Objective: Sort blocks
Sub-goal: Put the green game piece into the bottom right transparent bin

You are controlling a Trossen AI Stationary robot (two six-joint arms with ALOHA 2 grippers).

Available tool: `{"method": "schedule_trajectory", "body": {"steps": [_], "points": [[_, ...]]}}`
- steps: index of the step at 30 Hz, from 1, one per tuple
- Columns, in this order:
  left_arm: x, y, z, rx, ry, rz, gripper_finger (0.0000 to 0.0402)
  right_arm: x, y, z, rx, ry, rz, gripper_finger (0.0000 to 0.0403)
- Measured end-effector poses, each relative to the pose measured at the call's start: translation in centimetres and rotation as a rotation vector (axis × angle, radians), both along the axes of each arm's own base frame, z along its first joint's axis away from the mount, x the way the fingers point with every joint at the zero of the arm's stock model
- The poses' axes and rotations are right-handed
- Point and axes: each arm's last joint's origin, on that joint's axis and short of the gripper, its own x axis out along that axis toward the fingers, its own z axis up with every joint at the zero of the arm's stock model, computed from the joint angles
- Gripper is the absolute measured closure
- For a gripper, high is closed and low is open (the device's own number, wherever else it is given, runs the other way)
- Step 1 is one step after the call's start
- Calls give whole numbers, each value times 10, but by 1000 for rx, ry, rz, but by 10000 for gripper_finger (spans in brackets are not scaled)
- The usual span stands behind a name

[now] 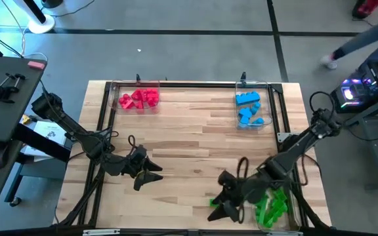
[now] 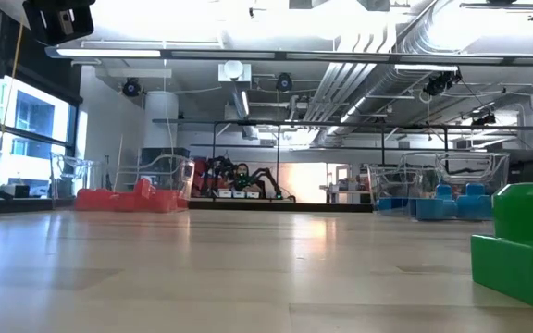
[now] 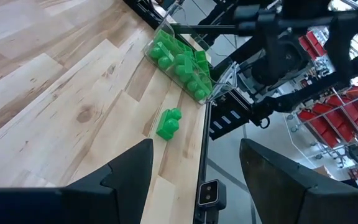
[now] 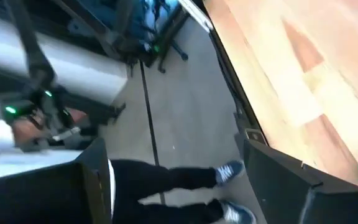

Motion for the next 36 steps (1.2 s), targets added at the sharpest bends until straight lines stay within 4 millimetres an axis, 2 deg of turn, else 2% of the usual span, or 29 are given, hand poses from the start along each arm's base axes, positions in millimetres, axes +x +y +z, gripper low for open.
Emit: {"method": "schedule_trajectory", "body": {"steps": [6,10,17,22,28,32,36], "points": [[0,0,0,0,0,0,174,13,12,-30,-23,96,73,165],[0,0,0,1,0,1,174,17,19,-57,-80,220,114,165],[0,0,0,7,-1,3,174,14,8,-101,-264,507,144,165],[0,0,0,9,1,3,174,22,9,-111,-317,562,198,165],[2,-1,-4,26,10,20,174,44,15,-109,-614,711,318,165],[6,-3,-10,38,32,23,174,59,28,-106,-785,665,429,165],[10,-7,-19,33,64,18,174,65,39,-113,-827,636,513,165]]}}
